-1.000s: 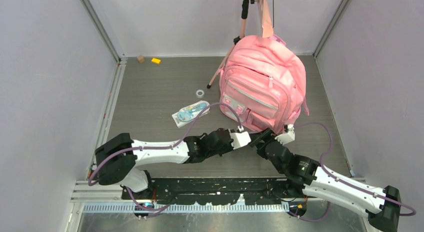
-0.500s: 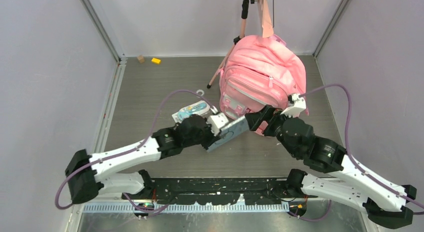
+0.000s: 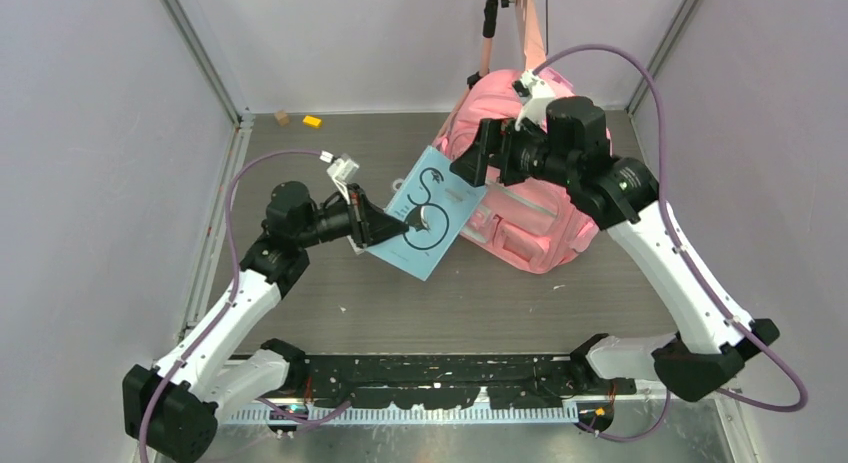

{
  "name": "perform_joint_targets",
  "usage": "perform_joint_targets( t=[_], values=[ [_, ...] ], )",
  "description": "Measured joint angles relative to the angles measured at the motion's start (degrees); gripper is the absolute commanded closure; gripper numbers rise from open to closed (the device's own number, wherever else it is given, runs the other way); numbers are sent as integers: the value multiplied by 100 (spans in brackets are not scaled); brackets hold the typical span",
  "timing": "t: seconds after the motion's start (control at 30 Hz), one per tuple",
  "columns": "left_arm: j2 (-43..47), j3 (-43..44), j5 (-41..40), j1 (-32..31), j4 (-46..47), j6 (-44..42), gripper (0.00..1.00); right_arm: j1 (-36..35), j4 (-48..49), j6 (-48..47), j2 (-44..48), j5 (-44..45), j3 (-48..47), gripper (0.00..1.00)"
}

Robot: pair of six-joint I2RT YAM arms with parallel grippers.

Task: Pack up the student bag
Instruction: Pick up the book from the center of the board.

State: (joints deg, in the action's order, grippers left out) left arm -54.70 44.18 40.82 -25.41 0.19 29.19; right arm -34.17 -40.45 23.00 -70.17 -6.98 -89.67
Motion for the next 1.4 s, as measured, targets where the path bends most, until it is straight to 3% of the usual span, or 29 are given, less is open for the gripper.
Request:
perform_joint_targets(
  t=[0.17, 0.33, 0.5, 0.77, 0.97, 1.13, 1.17, 1.2, 1.23, 1.3, 1.37, 1.4],
  values=[
    [-7, -63, 981, 546, 1176, 1029, 100, 315, -334, -369, -640, -1198, -905, 0],
    [-109, -63, 1845, 743, 2190, 1781, 100, 439, -625, -684, -745, -1685, -1381, 0],
    [-181, -61, 2452, 754, 2715, 2146, 100, 461, -841, -852, -844, -2011, -1556, 2],
    [-195, -35, 2756, 780, 2868, 2271, 100, 463, -1093, -962, -1130, -2817, -1685, 18],
    [-317, 389, 2732, 780, 2653, 2013, 100, 463, -1147, -914, -1130, -3464, -1659, 61],
    [-584, 1027, 2739, 726, 1954, 1460, 100, 472, -826, -866, -922, -3960, -1534, 83],
    [-662, 1150, 2761, 680, 1882, 1377, 99, 485, -710, -874, -828, -4004, -1464, 95],
    [-752, 1296, 2798, 619, 1803, 1342, 90, 503, -573, -896, -686, -4033, -1362, 97],
    [-837, 1432, 2837, 551, 1740, 1316, 73, 516, -459, -933, -546, -4004, -1272, 99],
    [-981, 1676, 2811, 448, 1672, 1150, 27, 518, -376, -946, -284, -3766, -1154, 100],
    [-1161, 1947, 2428, 372, 1545, 761, 4, 494, -345, -879, -22, -3272, -1084, 100],
    [-1272, 2103, 2205, 358, 1408, 603, 1, 455, -358, -894, 109, -2916, -1054, 100]
  ],
)
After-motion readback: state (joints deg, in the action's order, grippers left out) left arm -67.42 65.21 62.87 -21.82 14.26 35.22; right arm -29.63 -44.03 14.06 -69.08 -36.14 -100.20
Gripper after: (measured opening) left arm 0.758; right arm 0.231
